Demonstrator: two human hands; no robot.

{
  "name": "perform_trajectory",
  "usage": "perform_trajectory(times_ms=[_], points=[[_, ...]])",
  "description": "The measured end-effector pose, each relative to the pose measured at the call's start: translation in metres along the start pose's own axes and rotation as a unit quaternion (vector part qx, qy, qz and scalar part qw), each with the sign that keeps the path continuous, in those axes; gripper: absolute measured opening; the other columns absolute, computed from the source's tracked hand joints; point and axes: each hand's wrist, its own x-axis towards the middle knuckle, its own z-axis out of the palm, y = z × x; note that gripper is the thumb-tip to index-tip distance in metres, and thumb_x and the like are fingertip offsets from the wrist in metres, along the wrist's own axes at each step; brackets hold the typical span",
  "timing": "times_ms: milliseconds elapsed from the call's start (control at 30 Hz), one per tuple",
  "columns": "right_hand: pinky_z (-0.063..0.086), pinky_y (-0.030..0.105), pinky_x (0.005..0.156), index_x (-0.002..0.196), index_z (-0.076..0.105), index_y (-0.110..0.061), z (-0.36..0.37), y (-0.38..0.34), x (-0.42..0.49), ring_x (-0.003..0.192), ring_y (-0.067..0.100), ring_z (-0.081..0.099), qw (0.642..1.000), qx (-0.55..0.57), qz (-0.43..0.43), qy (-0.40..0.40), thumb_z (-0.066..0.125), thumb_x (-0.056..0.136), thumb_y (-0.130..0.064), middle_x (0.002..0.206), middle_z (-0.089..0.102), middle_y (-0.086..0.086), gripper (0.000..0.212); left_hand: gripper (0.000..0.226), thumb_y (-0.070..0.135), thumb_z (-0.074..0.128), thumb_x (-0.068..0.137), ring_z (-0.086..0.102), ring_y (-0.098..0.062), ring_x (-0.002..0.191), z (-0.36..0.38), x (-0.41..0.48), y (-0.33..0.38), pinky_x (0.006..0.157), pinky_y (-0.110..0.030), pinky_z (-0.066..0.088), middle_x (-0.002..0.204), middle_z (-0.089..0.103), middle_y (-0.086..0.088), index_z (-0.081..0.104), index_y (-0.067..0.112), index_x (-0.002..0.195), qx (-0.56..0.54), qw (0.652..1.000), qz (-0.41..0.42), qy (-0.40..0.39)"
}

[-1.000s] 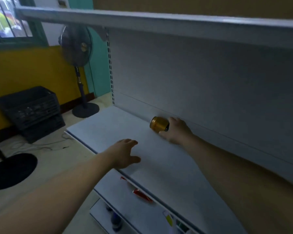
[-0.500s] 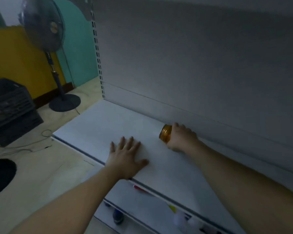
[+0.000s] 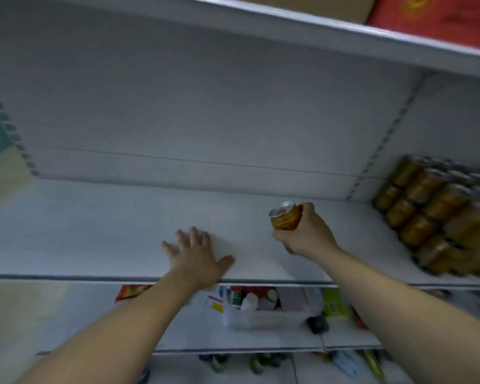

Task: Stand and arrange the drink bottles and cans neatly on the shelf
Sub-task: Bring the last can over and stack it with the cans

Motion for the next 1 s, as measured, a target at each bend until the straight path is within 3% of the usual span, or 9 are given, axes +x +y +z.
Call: perform_trajectory(times_ms=[100,200,300,400,533,700,833,1000], points=[[0.047,0.029,0.075,0.144,0.025,-0.028,-0.041,0.038,-0.015,0.094,0.016,0.058,0.996,0.072,0.002,0.051,0.076,0.075,-0.04,0.112,0.05,-0.007,0.087,0.096,0.076,0.022,0.084,-0.011,-0.04,0.144,0.002,0.0,0.04,0.111,-0.064,0.002,0.159,-0.01,-0.012,-0.001,0.012,0.152,0.017,1.0,0.021,-0.011],[0.042,0.018,0.063,0.136,0.039,-0.03,-0.082,0.072,-0.026,0.079,0.004,0.054,0.986,0.119,-0.009,0.12,0.079,0.074,-0.032,0.108,0.055,-0.009,0.073,0.089,0.072,0.025,0.086,-0.008,-0.04,0.144,0.007,0.0,0.095,0.112,-0.064,0.004,0.16,-0.007,-0.008,0.004,0.017,0.152,0.028,0.996,0.087,-0.021],[0.041,0.026,0.078,0.129,0.042,-0.033,-0.121,0.113,-0.031,0.095,0.015,0.057,0.976,0.153,-0.017,0.154,0.08,0.073,-0.034,0.11,0.056,-0.009,0.067,0.084,0.07,0.024,0.089,-0.006,-0.039,0.145,0.016,-0.007,0.168,0.112,-0.063,0.006,0.16,-0.005,-0.01,0.007,0.017,0.152,0.042,0.99,0.135,-0.022],[0.04,0.028,0.083,0.136,0.038,-0.031,-0.158,0.161,-0.037,0.097,0.012,0.052,0.97,0.182,-0.025,0.161,0.079,0.077,-0.032,0.11,0.053,-0.01,0.073,0.081,0.07,0.023,0.09,-0.005,-0.04,0.144,0.029,-0.015,0.247,0.111,-0.064,0.005,0.16,-0.004,-0.009,0.008,0.02,0.152,0.046,0.983,0.173,-0.027],[0.045,0.031,0.089,0.129,0.038,-0.039,-0.201,0.227,-0.044,0.104,0.015,0.056,0.964,0.21,-0.033,0.159,0.081,0.074,-0.034,0.113,0.057,-0.009,0.07,0.086,0.07,0.023,0.089,-0.009,-0.041,0.144,0.045,-0.018,0.33,0.111,-0.066,0.003,0.16,-0.008,-0.012,0.003,0.014,0.152,0.033,0.994,0.102,-0.018],[0.043,0.024,0.082,0.118,0.036,-0.043,-0.235,0.29,-0.048,0.097,0.008,0.056,0.959,0.223,-0.06,0.164,0.083,0.07,-0.032,0.099,0.052,-0.027,0.068,0.085,0.078,0.016,0.084,-0.014,-0.045,0.142,0.059,-0.016,0.385,0.107,-0.07,-0.003,0.16,-0.013,-0.005,-0.001,0.029,0.151,0.02,0.996,0.082,-0.009],[0.043,0.026,0.084,0.124,0.04,-0.039,-0.251,0.325,-0.037,0.1,0.01,0.056,0.956,0.239,-0.053,0.159,0.084,0.07,-0.032,0.104,0.055,-0.019,0.07,0.09,0.082,0.01,0.079,-0.016,-0.044,0.142,0.069,-0.019,0.398,0.109,-0.068,-0.004,0.159,-0.017,-0.007,-0.007,0.03,0.151,0.048,0.997,0.05,0.014],[0.041,0.029,0.092,0.113,0.042,-0.041,-0.263,0.345,-0.01,0.109,0.01,0.051,0.95,0.257,-0.065,0.163,0.085,0.071,-0.026,0.116,0.049,-0.01,0.062,0.09,0.083,0.01,0.079,-0.015,-0.043,0.143,0.07,-0.018,0.398,0.11,-0.068,-0.002,0.159,-0.016,-0.007,-0.005,0.032,0.151,0.05,0.997,0.049,0.019]])
